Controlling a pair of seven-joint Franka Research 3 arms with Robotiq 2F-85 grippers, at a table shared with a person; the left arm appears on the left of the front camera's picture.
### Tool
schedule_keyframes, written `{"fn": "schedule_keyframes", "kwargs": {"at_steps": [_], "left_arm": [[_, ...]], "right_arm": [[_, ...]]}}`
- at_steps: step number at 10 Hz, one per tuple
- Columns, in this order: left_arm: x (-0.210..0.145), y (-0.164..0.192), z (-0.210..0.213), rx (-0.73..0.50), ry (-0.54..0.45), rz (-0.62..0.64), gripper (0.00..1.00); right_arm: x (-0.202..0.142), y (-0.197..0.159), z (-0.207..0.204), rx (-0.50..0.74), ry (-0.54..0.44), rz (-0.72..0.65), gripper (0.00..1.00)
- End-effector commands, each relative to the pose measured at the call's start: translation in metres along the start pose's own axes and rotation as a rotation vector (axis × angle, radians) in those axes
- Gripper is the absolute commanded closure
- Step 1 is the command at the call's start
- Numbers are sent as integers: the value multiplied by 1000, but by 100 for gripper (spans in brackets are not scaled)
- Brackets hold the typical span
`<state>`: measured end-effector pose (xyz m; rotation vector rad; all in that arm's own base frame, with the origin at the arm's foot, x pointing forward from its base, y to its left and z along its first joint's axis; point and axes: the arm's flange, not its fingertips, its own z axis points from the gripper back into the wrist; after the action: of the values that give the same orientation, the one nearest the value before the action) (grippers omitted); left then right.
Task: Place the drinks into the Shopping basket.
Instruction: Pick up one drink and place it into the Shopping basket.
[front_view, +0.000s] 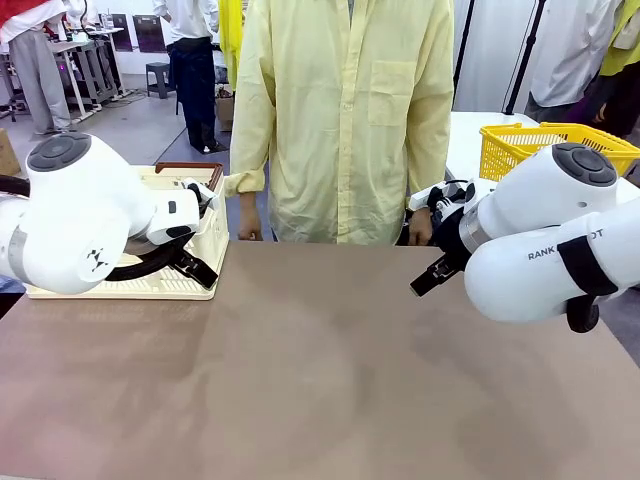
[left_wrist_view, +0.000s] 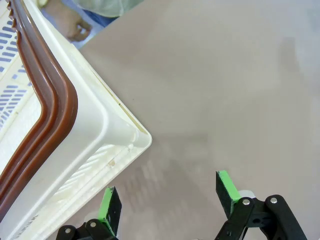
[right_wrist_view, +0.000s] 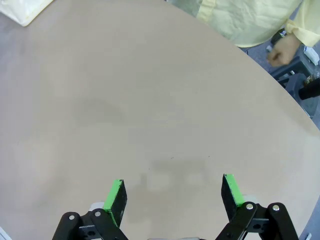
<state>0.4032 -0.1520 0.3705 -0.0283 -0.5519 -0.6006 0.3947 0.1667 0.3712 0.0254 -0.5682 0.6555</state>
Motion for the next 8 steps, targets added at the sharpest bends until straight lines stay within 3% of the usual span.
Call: {"fn": "schedule_keyframes", "kwargs": {"at_steps": [1, 8], "left_arm": [[0, 0, 0, 0, 0, 0, 0], [0, 0, 0, 0, 0, 0, 0]], "right_arm": [[0, 0, 0, 0, 0, -1, 0], [0, 0, 0, 0, 0, 0, 0]]}}
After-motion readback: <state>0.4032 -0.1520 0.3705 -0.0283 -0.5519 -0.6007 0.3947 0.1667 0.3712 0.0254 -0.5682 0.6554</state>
